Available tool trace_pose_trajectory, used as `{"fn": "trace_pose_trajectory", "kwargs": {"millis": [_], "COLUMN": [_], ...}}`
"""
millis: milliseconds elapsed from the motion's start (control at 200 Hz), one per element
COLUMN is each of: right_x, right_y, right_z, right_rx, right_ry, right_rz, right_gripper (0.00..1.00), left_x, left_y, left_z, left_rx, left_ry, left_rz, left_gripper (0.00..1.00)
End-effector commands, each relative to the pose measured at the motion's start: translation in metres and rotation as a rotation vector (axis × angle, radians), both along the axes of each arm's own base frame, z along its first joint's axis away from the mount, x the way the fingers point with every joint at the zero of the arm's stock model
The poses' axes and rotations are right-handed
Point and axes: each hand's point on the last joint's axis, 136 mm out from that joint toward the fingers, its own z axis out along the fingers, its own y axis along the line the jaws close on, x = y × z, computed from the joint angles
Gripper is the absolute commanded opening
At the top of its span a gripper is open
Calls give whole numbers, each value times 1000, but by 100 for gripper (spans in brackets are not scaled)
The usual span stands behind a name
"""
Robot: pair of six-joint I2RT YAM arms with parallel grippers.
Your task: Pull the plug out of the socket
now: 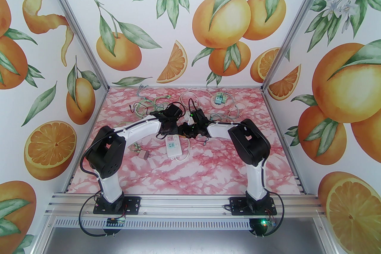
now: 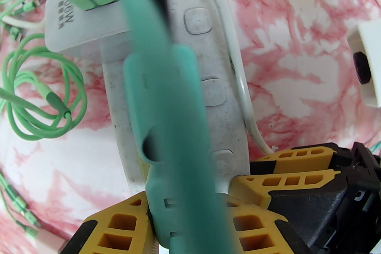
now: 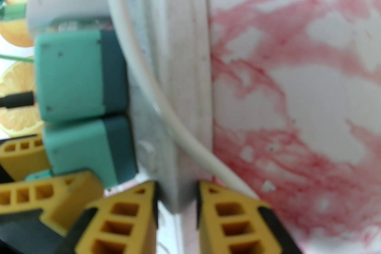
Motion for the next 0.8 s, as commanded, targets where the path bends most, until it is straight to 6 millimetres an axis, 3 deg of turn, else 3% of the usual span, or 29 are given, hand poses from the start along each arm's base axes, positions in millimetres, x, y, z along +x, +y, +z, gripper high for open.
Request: {"fn": "trace_pose_trajectory", "kwargs": {"millis": [0,265,510,796], "right_x": [-14,-17,-17,-14], "right_y": [-34,-41,-42,-40], "right_z": [-56,-62,-64,-60], "right_rx": [-233,-279,-297,-295], "right_ry": [88,110,115,111], "right_rz": [-64,-71,-74,-67], "right_gripper": [23,22,21,21], "left_x": [-8,-3,-2,-3], "left_y": [-9,-1,-5,20], "left_z": [24,44,54,100], "left_rx": [-107,-56,-9,3], "left_ry": [32,8,0,-95], "left_rz": [37,69,41,53], "left_gripper": [29,27,27,28]}}
